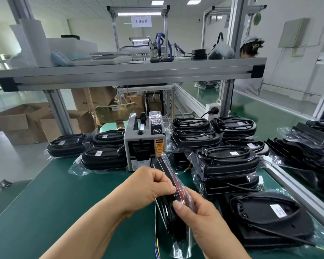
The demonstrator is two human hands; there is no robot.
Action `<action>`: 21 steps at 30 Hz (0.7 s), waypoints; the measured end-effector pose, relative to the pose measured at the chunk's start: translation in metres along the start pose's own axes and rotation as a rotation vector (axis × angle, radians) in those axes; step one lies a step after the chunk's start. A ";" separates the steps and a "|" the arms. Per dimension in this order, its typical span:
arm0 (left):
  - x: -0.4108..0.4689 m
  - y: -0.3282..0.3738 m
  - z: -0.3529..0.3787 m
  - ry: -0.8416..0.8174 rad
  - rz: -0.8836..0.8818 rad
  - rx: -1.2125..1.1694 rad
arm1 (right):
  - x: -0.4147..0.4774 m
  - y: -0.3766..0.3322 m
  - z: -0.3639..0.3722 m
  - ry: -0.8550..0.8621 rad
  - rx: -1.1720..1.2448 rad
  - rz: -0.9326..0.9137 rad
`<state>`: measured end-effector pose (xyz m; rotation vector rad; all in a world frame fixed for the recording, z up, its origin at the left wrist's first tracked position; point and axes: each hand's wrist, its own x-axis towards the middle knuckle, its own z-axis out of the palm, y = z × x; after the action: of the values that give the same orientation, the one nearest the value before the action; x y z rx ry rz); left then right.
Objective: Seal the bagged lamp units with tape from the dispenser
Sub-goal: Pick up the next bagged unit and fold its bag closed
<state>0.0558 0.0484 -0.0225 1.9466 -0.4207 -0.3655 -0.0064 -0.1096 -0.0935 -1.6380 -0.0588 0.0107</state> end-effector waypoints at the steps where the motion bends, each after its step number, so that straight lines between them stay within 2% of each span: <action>1: 0.000 0.000 0.001 0.012 0.002 0.011 | 0.000 0.001 0.000 0.001 0.004 -0.002; 10: 0.001 -0.009 0.010 0.143 0.043 0.055 | 0.001 0.004 0.001 -0.002 -0.019 0.011; 21: 0.001 -0.017 0.014 0.195 0.060 0.130 | 0.001 0.005 0.001 -0.001 -0.031 -0.005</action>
<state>0.0531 0.0431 -0.0436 2.0682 -0.3818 -0.1103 -0.0050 -0.1088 -0.0988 -1.6686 -0.0647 0.0067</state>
